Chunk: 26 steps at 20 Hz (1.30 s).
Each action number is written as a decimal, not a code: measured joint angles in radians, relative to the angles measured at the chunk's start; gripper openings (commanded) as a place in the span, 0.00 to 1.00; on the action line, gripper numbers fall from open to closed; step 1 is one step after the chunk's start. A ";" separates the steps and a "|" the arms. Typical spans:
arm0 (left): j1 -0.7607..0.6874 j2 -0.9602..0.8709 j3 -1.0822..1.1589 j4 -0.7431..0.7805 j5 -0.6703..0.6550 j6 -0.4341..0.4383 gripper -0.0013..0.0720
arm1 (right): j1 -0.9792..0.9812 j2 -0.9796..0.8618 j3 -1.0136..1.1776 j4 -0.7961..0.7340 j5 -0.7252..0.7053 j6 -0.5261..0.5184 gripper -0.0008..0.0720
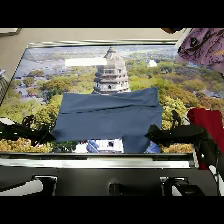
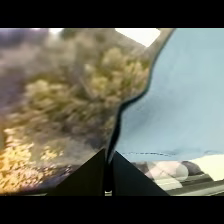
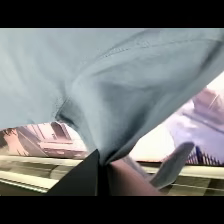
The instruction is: Fold the clothes and pants, and hang the long-sleeved shirts on hangers.
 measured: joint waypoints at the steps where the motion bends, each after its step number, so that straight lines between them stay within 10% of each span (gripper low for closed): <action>1: 0.000 0.023 0.000 0.001 -0.009 -0.014 0.04 | 0.000 0.028 0.000 -0.018 -0.012 0.023 0.05; 12: -0.028 0.402 -0.014 0.039 -0.023 -0.145 0.04 | 0.001 0.333 0.014 -0.154 -0.272 0.240 0.05; 26: -0.264 0.037 0.217 -0.010 0.451 -0.094 0.04 | 0.001 -0.383 0.491 -0.241 -0.032 0.055 0.05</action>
